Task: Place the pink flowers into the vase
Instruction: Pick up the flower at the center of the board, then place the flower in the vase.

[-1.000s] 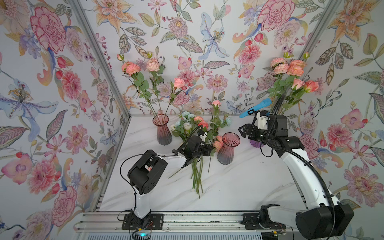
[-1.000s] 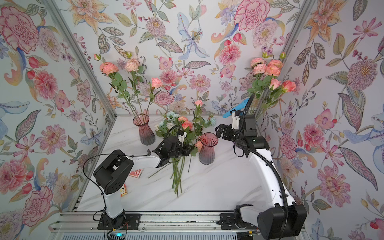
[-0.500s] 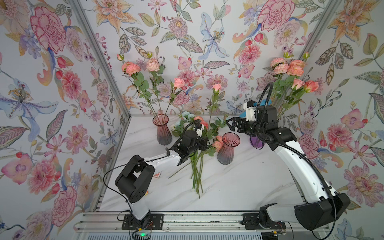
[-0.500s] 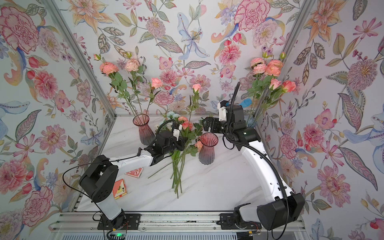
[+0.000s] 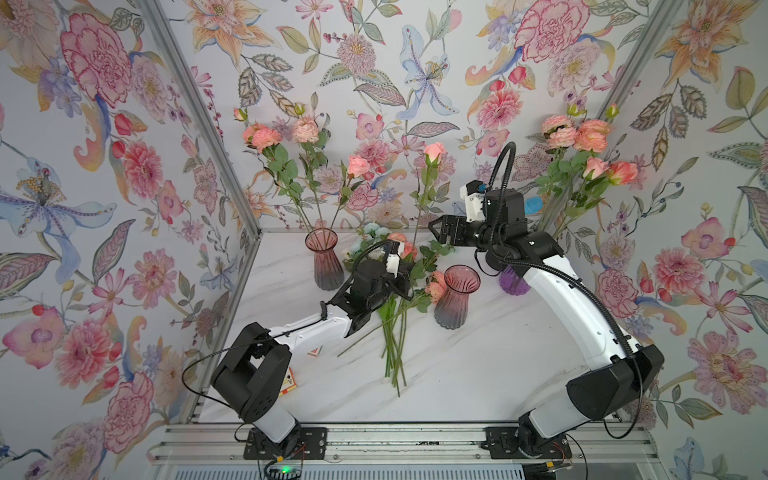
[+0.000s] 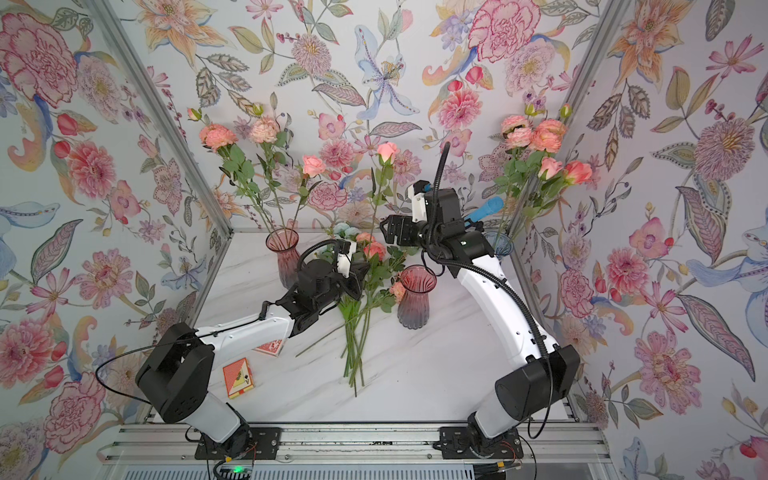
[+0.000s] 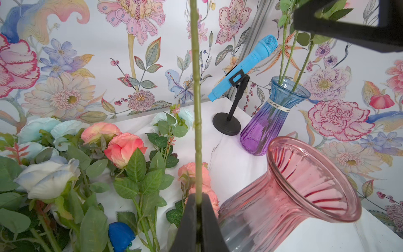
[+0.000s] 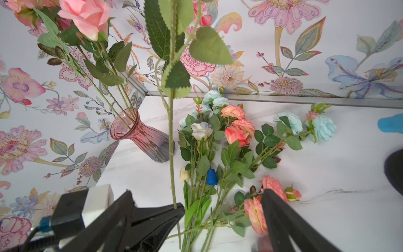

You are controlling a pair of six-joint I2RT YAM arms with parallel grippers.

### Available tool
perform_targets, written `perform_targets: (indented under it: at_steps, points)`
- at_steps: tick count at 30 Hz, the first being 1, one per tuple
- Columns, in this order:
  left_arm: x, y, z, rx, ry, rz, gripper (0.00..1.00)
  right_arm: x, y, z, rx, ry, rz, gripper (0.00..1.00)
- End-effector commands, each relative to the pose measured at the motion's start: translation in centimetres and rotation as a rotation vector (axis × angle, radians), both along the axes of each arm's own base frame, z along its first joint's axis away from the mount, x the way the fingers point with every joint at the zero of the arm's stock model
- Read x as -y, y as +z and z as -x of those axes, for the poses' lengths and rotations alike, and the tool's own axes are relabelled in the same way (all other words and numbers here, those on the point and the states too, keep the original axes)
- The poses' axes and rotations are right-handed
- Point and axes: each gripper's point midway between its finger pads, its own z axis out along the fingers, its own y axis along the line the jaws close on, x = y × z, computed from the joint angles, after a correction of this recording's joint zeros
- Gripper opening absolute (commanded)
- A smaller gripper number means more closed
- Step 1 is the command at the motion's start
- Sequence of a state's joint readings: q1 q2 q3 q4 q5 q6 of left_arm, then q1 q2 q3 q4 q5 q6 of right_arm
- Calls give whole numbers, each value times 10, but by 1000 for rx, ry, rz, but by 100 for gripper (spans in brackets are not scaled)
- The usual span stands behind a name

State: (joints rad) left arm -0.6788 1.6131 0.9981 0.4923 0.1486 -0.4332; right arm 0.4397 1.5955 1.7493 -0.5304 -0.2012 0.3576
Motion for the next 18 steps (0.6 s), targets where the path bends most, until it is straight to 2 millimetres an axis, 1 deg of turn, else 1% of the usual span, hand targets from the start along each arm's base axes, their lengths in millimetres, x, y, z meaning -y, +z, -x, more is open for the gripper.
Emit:
perform_targets:
  at_steps: [1, 6, 7, 14, 18]
  points:
    - [-6, 15, 5, 51, 2, 6, 0, -16, 21, -10, 49, 13, -44, 89]
    - [-2, 8, 10, 39, -17, 5, 0, -33, 19, -29, 40, 23, -59, 81]
    - [-4, 22, 14, 60, -18, 24, 0, -35, 19, -32, 40, 25, -63, 80]
    - [0, 24, 23, 62, -35, 33, 0, -48, 16, -46, 27, 28, -80, 72]
    - [2, 22, 25, 56, -42, 32, 0, -58, 15, -49, 24, 42, -90, 63]
